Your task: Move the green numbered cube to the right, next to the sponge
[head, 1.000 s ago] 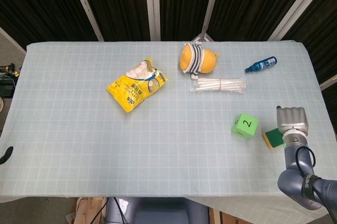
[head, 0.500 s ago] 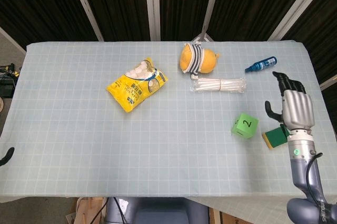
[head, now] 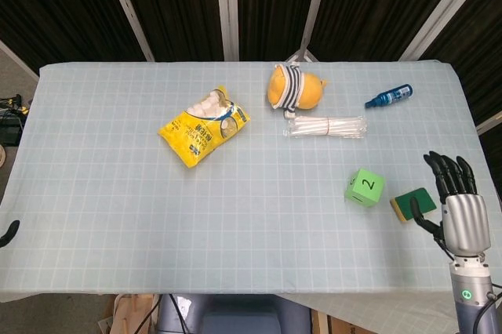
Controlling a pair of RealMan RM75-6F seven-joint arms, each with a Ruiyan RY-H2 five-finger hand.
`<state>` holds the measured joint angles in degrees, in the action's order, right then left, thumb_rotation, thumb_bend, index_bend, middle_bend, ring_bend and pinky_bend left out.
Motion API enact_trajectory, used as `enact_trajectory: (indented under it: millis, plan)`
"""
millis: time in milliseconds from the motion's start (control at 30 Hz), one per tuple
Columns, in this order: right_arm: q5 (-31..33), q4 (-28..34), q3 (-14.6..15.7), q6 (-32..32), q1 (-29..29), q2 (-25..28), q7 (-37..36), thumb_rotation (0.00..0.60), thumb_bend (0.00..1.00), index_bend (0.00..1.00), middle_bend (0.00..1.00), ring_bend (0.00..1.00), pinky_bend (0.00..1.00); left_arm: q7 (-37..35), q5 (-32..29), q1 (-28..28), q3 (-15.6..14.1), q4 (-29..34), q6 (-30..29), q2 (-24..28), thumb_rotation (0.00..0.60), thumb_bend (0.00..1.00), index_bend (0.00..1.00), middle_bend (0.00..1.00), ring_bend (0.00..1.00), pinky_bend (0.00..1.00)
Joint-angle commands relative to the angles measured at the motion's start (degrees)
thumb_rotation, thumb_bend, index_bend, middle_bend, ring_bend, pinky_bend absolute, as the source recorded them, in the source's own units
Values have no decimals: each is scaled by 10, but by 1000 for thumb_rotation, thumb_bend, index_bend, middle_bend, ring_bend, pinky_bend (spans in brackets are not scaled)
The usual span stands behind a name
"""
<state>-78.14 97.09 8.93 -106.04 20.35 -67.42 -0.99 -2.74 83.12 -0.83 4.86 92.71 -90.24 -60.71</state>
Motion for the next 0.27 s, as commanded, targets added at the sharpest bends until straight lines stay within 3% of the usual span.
enact_trajectory:
  millis: [33,167,267]
  plan:
    - [-46,-14,36,9,-44,-7,120,600,406,123,110,103,36,0,0,0,0,-1,0,0,600,369,47,0,0,0]
    - [-48,-3,33,34,-56,1,134,600,397,121,95,79,4,0,-2,-1,1,-2,3,0,600,369,49,0,0,0]
    - [-39,2,30,33,-76,0,198,600,358,104,84,70,0,-1,8,-3,0,-6,-1,-1,600,369,53,0,0,0]
